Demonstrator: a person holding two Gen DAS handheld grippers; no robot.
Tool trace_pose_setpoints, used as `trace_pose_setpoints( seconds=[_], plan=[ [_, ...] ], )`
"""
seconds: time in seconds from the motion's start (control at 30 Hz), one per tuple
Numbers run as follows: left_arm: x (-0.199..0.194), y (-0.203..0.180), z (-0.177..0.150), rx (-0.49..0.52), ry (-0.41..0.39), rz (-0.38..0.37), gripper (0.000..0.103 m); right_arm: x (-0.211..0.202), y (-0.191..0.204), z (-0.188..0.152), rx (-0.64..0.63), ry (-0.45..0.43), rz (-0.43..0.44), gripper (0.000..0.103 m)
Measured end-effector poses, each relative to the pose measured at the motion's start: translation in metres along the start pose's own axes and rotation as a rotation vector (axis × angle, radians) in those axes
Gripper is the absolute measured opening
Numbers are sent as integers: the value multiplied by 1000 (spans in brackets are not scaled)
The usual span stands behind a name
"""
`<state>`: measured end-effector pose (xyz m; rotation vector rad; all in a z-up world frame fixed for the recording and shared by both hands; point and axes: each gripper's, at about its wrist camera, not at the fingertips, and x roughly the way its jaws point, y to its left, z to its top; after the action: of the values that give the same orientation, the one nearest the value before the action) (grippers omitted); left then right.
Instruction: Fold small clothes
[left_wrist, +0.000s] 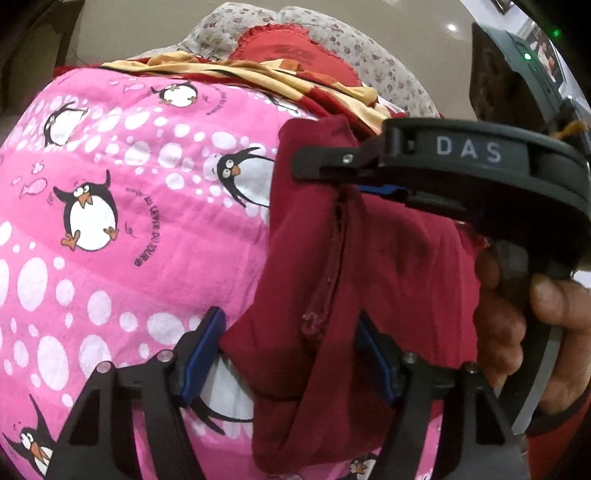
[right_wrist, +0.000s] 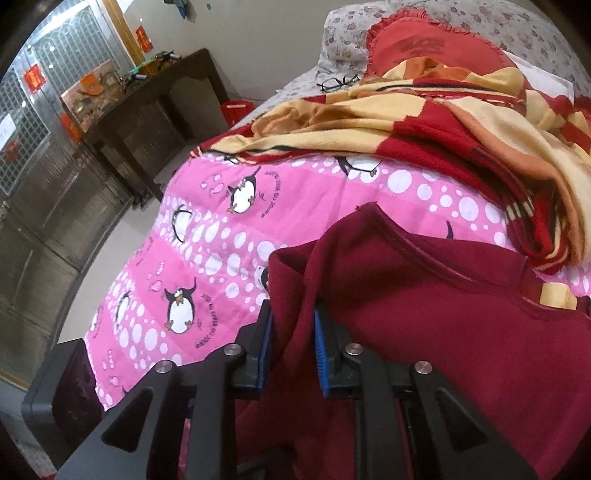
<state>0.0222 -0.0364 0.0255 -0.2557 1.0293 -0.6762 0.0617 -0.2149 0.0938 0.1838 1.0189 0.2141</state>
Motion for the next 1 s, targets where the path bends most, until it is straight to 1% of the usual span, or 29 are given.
trace_pose_setpoints(
  seconds=[0.03, 0.17, 0.2, 0.23, 0.27, 0.3, 0.33, 0.37, 0.4, 0.43, 0.47, 0.57, 0.63, 0.7, 0.73, 0.77, 0.8, 0.83, 0.87, 0.9, 0.93, 0.97, 1.0],
  plan=[
    [0, 2, 0, -5, 0, -6, 73, -1, 2, 0, -5, -3, -4, 47],
    [0, 2, 2, -13, -5, -11, 73, -13, 7, -2, -33, -32, -3, 46],
    [-1, 0, 1, -4, -10, -7, 69, -16, 6, -3, -38, -34, -6, 46],
    [0, -1, 3, 5, -9, -7, 54, -17, 5, -3, -38, -33, -9, 46],
    [0, -3, 2, 14, -5, -12, 43, -18, 3, -3, -38, -26, -13, 46],
    [-3, -6, 1, 20, -10, -17, 40, -18, 3, -3, -43, -18, -20, 46],
    [-5, -9, 0, 28, -20, -18, 35, -20, 4, -3, -52, -18, -27, 50],
    [-8, -13, 0, 43, -30, -18, 32, -21, 5, -3, -59, -18, -43, 61],
    [-11, -18, -1, 60, -41, -15, 31, -22, 9, -2, -72, -24, -77, 67],
    [-14, -21, -2, 70, -49, -14, 30, -23, 12, -2, -81, -32, -99, 80],
    [-16, -24, -2, 77, -55, -14, 30, -22, 14, -1, -87, -35, -105, 88],
    [-20, -32, 0, 95, -65, -16, 29, -11, 19, 3, -85, 5, -118, 90],
    [-20, -35, 0, 101, -66, -11, 29, 1, 19, 6, -73, 41, -148, 90],
    [-20, -36, 1, 98, -64, -6, 29, 12, 13, 8, -41, 70, -144, 90],
    [-19, -36, 0, 95, -62, 1, 29, 12, 9, 8, -24, 64, -136, 85],
    [-19, -35, 0, 92, -60, 8, 30, 10, 5, 7, -6, 47, -132, 72],
    [-20, -32, -3, 89, -56, 21, 33, 5, 0, 5, 9, 27, -121, 65],
    [-19, -31, -3, 88, -53, 35, 40, 2, -3, 4, 16, 18, -108, 52],
    [-18, -29, -4, 88, -52, 48, 50, -2, -6, 2, 21, 11, -95, 49],
    [-17, -28, -6, 87, -53, 62, 54, -7, -8, 0, 19, -1, -86, 48],
    [-17, -27, -7, 81, -57, 72, 62, -9, -9, -1, 18, -11, -81, 46],
    [-15, -25, -8, 71, -57, 77, 65, -13, -10, -2, 19, -23, -72, 46],
    [-14, -23, -10, 57, -52, 76, 65, -16, -10, -3, 21, -30, -63, 45]
  ],
)
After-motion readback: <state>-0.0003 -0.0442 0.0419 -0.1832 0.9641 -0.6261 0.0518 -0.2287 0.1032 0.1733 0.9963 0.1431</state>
